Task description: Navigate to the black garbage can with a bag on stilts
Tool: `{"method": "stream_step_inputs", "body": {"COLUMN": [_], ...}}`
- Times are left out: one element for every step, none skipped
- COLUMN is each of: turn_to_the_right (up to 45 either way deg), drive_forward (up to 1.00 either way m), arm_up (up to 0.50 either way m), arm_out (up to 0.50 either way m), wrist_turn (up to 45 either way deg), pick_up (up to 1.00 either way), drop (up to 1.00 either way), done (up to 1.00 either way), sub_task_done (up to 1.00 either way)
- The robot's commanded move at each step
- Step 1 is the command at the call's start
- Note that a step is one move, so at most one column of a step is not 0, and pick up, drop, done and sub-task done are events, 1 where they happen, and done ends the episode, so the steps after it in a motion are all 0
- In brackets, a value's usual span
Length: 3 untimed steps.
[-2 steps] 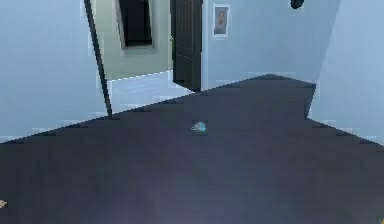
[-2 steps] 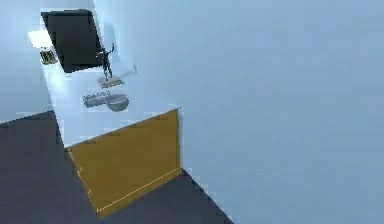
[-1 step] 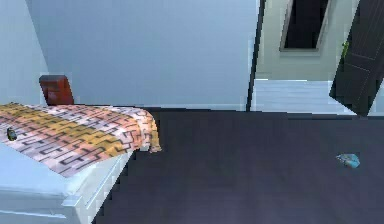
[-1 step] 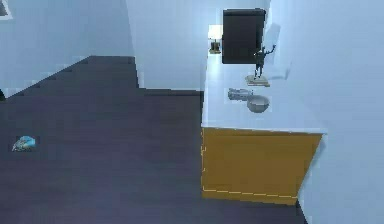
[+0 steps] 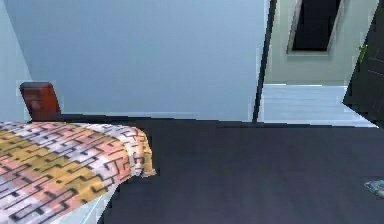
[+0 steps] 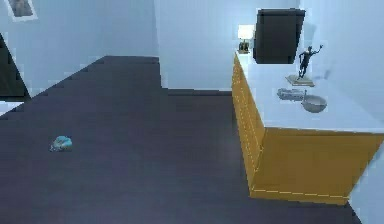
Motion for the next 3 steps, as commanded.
{"method": "stream_step_inputs", "body": {"turn_to_the_right": [-45.0,-33.0,0.0], "drive_forward": [0.00,0.00,0.30], "arm_up": [0.00,0.00,0.00], "arm_out": [0.00,0.00,0.00], "wrist_turn": [0.0,0.0,0.0], "pick_up": [0.00,0.00,0.00], "drop": [0.00,0.00,0.00], "done": [0.00,0.00,0.00], "sub_task_done": [0.00,0.00,0.00]}}
